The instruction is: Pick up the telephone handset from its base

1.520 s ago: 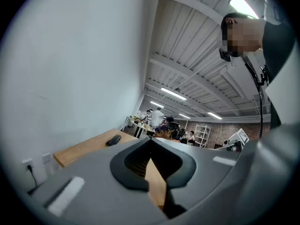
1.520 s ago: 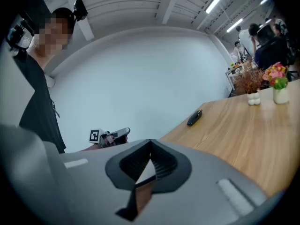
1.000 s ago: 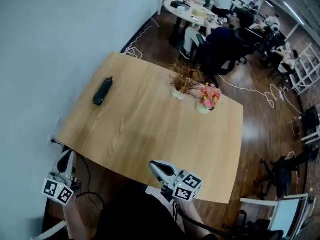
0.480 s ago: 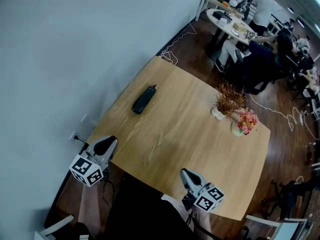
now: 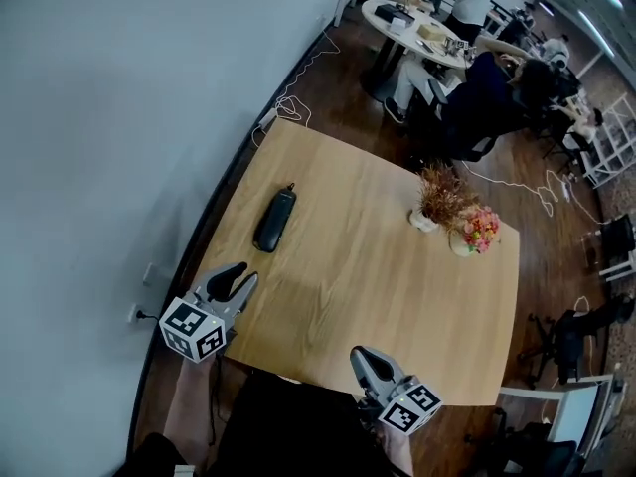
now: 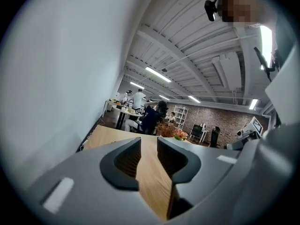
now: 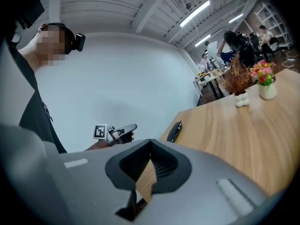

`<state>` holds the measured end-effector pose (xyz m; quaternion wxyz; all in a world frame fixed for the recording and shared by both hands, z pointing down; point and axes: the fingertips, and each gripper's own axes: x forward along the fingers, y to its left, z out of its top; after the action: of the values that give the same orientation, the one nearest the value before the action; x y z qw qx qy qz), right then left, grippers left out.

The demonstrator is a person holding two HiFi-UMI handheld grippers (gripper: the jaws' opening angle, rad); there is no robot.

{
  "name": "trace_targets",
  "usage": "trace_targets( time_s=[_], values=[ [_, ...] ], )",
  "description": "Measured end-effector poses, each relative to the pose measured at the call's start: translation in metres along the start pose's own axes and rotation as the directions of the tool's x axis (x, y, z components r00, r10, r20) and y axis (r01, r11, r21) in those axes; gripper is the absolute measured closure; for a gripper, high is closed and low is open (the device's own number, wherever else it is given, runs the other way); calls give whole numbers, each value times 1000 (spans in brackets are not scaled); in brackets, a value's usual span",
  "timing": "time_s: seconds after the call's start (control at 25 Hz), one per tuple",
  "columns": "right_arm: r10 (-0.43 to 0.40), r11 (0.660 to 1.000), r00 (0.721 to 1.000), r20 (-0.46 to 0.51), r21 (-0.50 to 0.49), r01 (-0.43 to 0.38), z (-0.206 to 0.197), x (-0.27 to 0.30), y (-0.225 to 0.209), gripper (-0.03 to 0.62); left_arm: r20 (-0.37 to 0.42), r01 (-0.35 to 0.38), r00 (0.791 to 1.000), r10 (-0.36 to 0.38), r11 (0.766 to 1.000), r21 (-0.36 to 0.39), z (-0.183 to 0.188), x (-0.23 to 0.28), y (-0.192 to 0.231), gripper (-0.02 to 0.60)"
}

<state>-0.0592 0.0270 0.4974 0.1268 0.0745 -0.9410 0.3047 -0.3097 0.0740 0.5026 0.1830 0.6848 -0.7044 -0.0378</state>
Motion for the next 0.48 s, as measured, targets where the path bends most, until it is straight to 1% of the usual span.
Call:
trace_targets(
  time_s=[0.12,0.24,0.32,0.4,0.48],
  values=[
    [-40,999,999,-8,12,40,-5,-3,-6,591,-50,-18,999,18,1000,0,-12,17,14,427],
    [-64,997,998,4,35,63,-9,-3,-20,591,-96,-46,994,47,999,3,-25,36,27,388],
    [-52,998,999,8,40,52,-5,-2,-27,591,-121,-68,990,69,998,13,-26,48,33,375],
    [-28,999,1000,14,43,28,-1,2,-35,591,-148,-98,984,103,994,38,-24,61,41,362],
    [-13,999,1000,19,44,12,2,4,-47,591,-191,-130,971,141,989,70,-29,78,50,339]
  ],
)
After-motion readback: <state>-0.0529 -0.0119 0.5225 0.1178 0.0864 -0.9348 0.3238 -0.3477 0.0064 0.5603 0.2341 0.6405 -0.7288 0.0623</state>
